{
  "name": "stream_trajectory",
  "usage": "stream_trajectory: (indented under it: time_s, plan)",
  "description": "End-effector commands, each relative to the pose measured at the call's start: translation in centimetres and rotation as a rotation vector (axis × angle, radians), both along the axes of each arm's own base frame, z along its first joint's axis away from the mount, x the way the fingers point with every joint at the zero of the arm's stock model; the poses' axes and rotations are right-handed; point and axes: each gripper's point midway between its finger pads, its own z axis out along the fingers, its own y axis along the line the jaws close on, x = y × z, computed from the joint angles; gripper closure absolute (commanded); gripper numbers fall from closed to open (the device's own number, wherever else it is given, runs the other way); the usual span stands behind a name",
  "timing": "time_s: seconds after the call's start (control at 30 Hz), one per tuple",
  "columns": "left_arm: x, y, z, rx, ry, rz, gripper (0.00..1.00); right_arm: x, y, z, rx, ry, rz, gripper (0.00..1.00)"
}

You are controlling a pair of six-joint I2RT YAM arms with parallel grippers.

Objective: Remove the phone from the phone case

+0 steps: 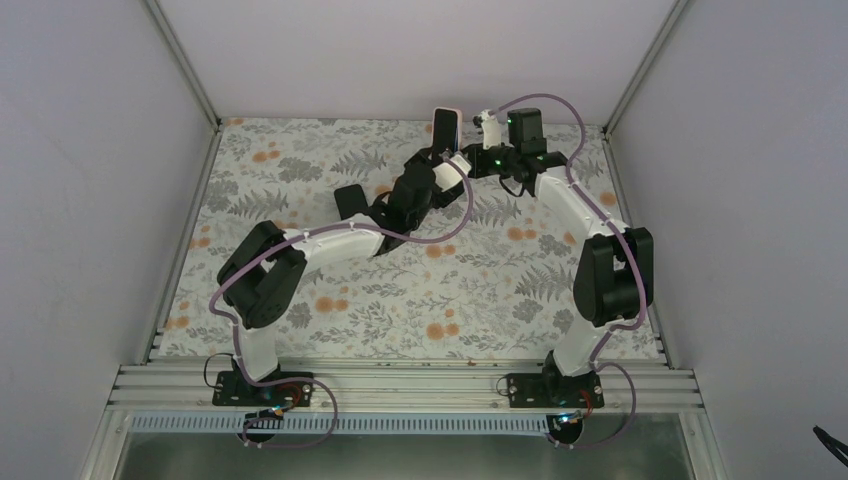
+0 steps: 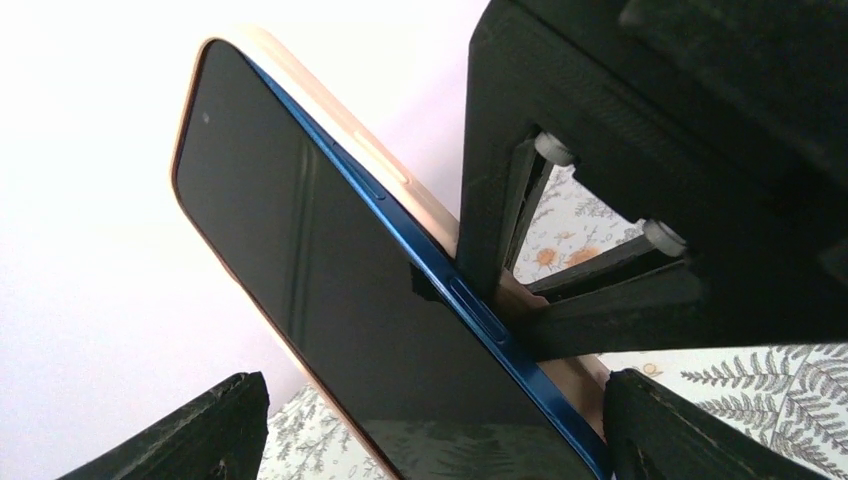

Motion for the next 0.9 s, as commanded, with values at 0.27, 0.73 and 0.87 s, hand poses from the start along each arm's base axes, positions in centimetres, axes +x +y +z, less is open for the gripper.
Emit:
stream_trajectory:
  time_s: [0.27, 0.73, 0.87]
  plan:
    - [2.1, 5.4, 2.4, 0.014, -0.127, 0.221, 0.36, -0.4, 0.5, 4.5, 0.047, -0.098, 0.014, 0.96]
    - [2.3, 7.8, 3.2, 0.144, -0.327, 0.295, 0.46, -1.2, 0.9, 4.8, 0.07, -0.088, 0.039, 0.97]
    - [2.8, 7.8, 2.7, 0.146, -0.332, 0.31, 0.57, -1.6, 1.1, 5.2, 0.078, -0.091, 0.051, 0.97]
